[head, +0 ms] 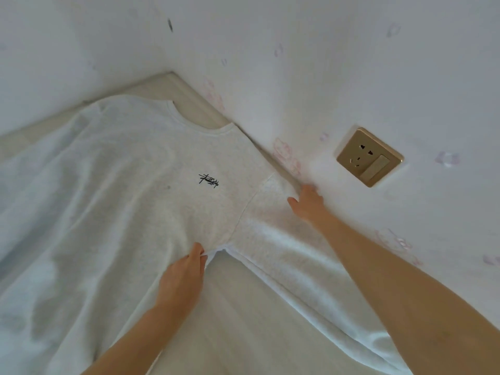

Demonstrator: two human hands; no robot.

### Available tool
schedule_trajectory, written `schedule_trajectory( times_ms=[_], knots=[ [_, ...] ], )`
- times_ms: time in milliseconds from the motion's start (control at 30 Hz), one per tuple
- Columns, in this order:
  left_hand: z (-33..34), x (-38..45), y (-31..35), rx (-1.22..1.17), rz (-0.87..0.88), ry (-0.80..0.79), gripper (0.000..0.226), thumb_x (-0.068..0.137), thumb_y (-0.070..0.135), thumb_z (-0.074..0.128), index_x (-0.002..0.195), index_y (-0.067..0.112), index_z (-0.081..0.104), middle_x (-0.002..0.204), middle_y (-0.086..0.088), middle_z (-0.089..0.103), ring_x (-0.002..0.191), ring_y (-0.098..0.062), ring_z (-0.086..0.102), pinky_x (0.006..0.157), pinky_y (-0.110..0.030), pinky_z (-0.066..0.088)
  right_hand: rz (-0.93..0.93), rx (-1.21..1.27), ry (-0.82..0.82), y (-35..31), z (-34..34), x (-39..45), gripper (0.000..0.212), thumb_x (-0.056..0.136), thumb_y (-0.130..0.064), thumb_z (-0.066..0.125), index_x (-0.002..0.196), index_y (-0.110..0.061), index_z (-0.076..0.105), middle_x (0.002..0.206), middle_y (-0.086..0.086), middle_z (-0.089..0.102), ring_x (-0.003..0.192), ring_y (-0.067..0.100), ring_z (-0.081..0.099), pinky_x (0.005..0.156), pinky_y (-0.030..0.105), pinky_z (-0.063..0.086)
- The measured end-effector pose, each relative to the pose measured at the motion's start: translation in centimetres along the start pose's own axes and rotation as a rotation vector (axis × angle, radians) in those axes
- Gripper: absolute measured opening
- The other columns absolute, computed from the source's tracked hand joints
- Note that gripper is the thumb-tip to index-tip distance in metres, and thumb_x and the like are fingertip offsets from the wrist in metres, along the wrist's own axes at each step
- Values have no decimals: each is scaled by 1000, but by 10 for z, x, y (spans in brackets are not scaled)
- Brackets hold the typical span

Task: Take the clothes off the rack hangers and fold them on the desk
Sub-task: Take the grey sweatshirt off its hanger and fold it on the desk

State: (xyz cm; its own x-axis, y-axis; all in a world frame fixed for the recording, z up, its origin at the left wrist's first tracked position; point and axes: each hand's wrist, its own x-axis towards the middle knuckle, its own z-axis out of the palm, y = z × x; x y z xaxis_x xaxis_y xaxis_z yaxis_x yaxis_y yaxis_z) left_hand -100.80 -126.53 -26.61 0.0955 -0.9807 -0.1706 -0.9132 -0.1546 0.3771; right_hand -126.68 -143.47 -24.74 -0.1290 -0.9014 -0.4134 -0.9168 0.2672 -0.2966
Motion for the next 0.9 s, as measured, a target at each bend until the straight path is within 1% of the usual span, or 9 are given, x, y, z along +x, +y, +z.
schedule_trajectory(
  times_ms=[133,267,367,400,433,500,533,633,900],
  knots=[
    [-9,7,-6,-68,-67,35,20,104,37,28,104,22,41,62,5,49,62,-25,58,60,-35,46,23,183,-13,-7,6,15,24,97,-36,49,103,-13,48,97,7,55,88,26,56,82,37,48],
    [-19,15,-13,-195,-183,-18,27,102,44,31,98,23,47,68,3,56,62,-17,56,58,-35,45,-38,531,-5,-24,-1,13,35,96,-19,51,67,-16,30,62,0,26,53,13,25,52,28,22],
    [-28,17,-19,-266,-163,-82,35,97,52,40,84,22,53,67,2,60,59,-14,58,57,-32,47,-40,767,36,-38,-14,1,27,93,-19,52,89,8,57,83,-5,42,76,10,38,63,35,46],
    [-31,17,-20,-290,-150,-109,34,96,51,45,80,22,53,66,2,60,57,-13,57,55,-29,44,-17,840,49,-42,-19,-1,31,93,-18,52,107,9,59,120,31,49,112,46,48,79,42,51],
    [-34,18,-22,-313,-143,-135,31,95,48,51,78,22,53,64,2,59,55,-13,55,53,-27,41,-18,908,65,-47,-25,-3,34,93,-16,51,116,8,57,111,27,62,106,41,59,92,46,48],
    [-41,18,-30,-342,-134,-187,26,94,39,58,76,20,55,64,2,59,54,-11,52,52,-24,38,-36,973,116,-63,-35,-7,33,93,-14,48,116,8,56,132,6,32,112,44,54,90,43,48],
    [-44,18,-34,-355,-128,-205,24,93,34,60,76,18,56,63,2,58,54,-10,50,52,-22,37,-62,986,150,-72,-40,-7,27,92,-13,47,105,7,57,95,-3,47,97,44,57,80,39,47],
    [-56,17,-49,-408,-147,-233,23,93,24,60,71,17,55,59,5,51,51,-6,43,50,-16,34,-127,971,220,-107,-46,-3,11,90,-14,44,79,-13,47,78,5,43,71,20,40,66,31,35],
    [-93,27,-122,-818,-514,-246,25,94,28,61,80,11,71,73,-5,71,66,-21,66,60,-29,49,-148,715,272,-221,-15,48,14,98,-16,35,95,-7,46,83,2,47,83,22,46,73,34,37]
  ],
)
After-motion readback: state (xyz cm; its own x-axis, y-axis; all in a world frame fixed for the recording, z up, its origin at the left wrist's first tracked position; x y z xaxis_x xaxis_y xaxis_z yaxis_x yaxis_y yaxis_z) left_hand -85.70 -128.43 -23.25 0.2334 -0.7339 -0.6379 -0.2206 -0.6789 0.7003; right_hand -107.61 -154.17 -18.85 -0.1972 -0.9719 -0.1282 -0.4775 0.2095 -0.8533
